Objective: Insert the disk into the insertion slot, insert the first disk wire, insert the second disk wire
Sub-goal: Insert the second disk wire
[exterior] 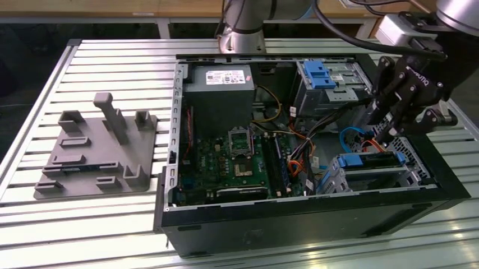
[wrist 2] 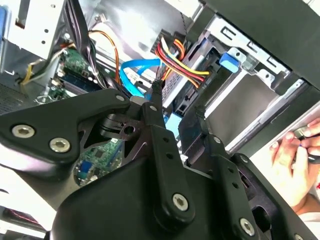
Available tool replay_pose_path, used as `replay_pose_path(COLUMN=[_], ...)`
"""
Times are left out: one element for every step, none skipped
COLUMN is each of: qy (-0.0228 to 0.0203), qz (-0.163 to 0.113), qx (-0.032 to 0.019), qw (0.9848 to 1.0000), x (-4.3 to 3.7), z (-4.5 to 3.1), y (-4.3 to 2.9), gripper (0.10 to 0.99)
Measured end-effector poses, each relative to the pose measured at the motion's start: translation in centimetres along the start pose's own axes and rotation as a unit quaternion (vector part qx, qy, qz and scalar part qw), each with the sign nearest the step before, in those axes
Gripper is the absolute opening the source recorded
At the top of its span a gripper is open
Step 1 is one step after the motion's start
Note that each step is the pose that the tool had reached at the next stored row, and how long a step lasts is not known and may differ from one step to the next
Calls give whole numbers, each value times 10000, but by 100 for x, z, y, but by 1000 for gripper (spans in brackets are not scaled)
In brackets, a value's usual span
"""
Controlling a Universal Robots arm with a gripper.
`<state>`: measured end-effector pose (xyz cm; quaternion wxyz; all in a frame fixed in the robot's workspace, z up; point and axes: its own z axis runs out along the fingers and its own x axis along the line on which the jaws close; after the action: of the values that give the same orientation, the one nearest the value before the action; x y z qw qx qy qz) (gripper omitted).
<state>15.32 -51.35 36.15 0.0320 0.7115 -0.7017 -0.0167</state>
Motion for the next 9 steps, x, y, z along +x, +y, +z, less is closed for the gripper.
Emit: replay_pose_path(qy=[29,68,104,128,153,181,204,221,235], qz=[-30,-71,-113,-156,-198,-241,-279,-312,-334], qx=[0,1,1,2,3,3,4,5,5], qw=[10000,10000,9999,9998,9997,9995,9994,9993,9992], x=[0,0,0,0,0,-1,-1,-2,-3], z=[1,1,2,2,3,3,3,5,6], y=[9,18,26,32,39,46,53,61,73], gripper=[416,416,416,416,416,416,416,416,416])
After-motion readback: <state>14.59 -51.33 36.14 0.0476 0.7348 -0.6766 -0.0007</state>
